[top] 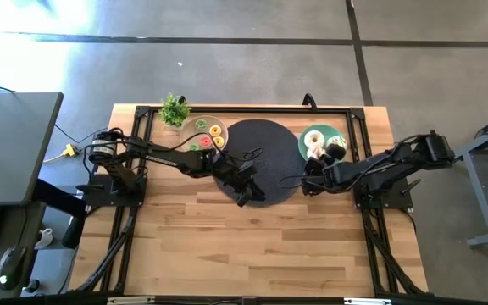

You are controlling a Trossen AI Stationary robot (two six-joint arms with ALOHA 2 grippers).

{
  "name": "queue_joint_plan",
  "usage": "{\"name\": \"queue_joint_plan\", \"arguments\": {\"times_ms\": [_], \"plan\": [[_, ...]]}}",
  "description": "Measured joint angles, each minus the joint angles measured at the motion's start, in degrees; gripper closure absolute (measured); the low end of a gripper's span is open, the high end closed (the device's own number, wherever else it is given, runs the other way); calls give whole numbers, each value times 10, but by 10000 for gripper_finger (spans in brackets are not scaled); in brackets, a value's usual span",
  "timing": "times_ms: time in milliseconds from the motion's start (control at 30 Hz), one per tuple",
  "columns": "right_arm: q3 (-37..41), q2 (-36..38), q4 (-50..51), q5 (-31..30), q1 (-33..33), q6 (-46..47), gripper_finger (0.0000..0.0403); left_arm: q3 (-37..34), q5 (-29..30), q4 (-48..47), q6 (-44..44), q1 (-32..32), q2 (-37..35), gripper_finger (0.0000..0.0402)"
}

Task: Pick & Place donuts
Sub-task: Put the large pink donut on the green plate, then return to Home Position

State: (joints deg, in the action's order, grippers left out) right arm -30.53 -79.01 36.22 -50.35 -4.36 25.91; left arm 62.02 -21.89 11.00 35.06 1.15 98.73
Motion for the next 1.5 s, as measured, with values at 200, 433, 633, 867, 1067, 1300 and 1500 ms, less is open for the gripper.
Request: {"name": "queue_joint_plan", "arguments": {"times_ms": [200,433,633,867,1067,1300,1500], "plan": [[-21,0,12,3,0,-34,257,0,-3,0,-1,0,0,279],[-73,0,56,40,-1,-52,215,0,-11,0,18,0,0,279],[-135,0,115,94,-2,-69,202,-1,-113,-8,31,15,-8,279],[-259,0,226,149,-2,-69,209,-1,-210,-60,-19,49,-29,279],[-380,22,302,145,-10,-103,224,-1,-197,-120,-65,74,-101,279],[-368,157,225,151,-29,-141,237,0,7,-373,-148,90,-259,279],[-215,311,47,217,-29,-150,245,-38,137,-469,-167,81,-385,280]]}}
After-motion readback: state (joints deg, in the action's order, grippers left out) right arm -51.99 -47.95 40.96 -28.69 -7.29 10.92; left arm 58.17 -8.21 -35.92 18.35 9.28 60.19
